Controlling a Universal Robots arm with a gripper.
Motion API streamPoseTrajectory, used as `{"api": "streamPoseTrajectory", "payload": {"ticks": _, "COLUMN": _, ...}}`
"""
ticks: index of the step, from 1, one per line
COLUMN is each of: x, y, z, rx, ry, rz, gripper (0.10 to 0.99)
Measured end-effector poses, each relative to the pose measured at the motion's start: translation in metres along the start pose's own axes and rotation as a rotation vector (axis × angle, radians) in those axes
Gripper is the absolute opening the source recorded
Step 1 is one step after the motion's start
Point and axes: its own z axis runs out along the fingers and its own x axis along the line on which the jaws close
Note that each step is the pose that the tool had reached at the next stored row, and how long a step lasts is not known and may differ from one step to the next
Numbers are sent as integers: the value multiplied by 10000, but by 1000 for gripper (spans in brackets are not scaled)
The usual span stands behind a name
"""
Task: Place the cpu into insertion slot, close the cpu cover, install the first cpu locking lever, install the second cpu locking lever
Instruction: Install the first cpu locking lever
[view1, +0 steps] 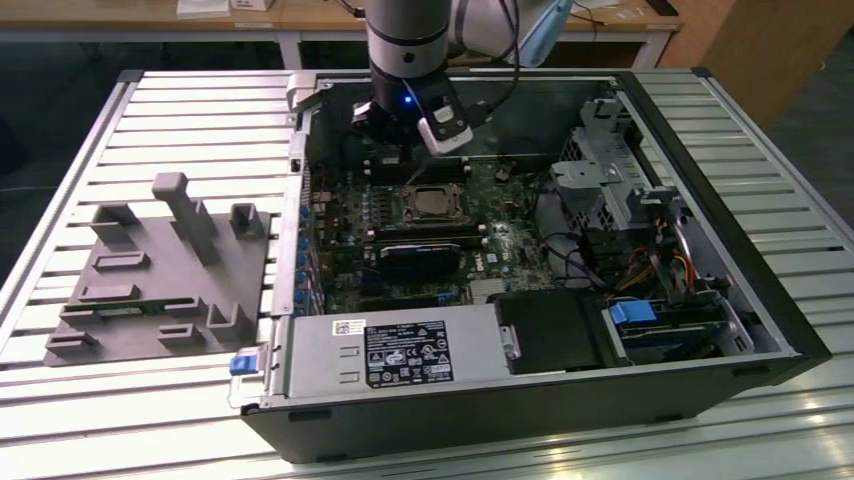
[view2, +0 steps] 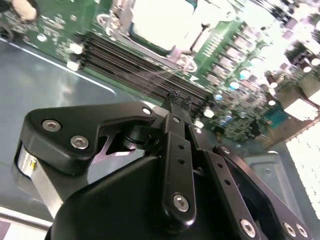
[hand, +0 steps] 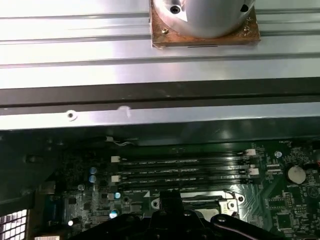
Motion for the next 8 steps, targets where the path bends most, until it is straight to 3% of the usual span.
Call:
{"api": "streamPoseTrajectory", "payload": {"ticks": 3, "x": -66, "y": 3, "z": 6, "rx": 1, "ry": 1, "rz": -1, "gripper": 102}}
{"api": "streamPoseTrajectory", "payload": {"ticks": 8, "x": -71, "y": 3, "z": 7, "rx": 0, "ry": 0, "rz": 0, "gripper": 102}}
